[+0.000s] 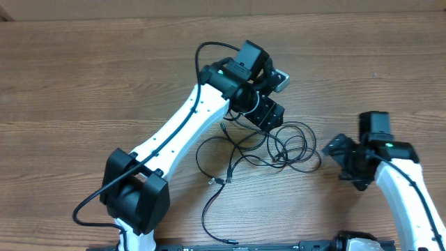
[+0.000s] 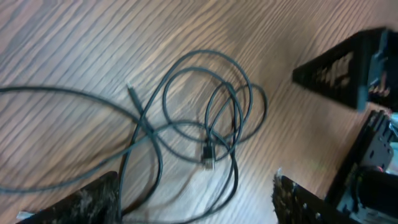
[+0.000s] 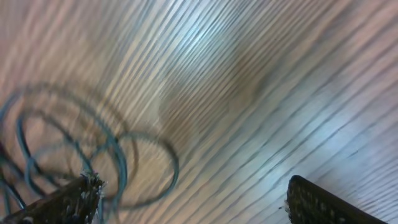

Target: Untangle cables

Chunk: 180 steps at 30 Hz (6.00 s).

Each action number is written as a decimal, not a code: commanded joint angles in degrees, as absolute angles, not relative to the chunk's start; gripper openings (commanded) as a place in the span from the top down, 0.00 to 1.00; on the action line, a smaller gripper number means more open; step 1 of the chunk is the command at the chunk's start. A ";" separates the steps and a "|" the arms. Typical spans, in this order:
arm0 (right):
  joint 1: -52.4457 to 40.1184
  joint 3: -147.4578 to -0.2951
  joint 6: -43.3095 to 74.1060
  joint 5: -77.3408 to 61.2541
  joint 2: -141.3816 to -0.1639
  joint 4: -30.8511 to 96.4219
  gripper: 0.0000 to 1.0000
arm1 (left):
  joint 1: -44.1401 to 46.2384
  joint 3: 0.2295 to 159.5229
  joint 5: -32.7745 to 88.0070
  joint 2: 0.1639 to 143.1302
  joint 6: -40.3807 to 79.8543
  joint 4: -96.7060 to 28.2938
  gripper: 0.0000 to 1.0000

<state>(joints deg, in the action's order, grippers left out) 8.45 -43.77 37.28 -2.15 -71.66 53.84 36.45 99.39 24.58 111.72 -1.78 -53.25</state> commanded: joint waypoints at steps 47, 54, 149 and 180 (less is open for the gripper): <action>15.38 -46.46 17.21 -20.62 -71.72 53.87 0.14 | 38.52 102.80 25.80 124.75 -0.64 -49.10 0.96; 11.70 -46.46 15.99 -23.68 -71.77 51.46 0.20 | 32.64 103.04 38.92 115.79 -0.91 -49.52 0.96; 1.65 -47.92 29.69 -7.70 -87.11 44.40 0.25 | 30.63 102.85 30.92 113.43 -4.71 -59.48 0.45; 6.24 -54.57 26.48 -9.13 -82.61 55.48 0.21 | 42.89 102.87 27.99 133.51 4.82 -40.03 0.71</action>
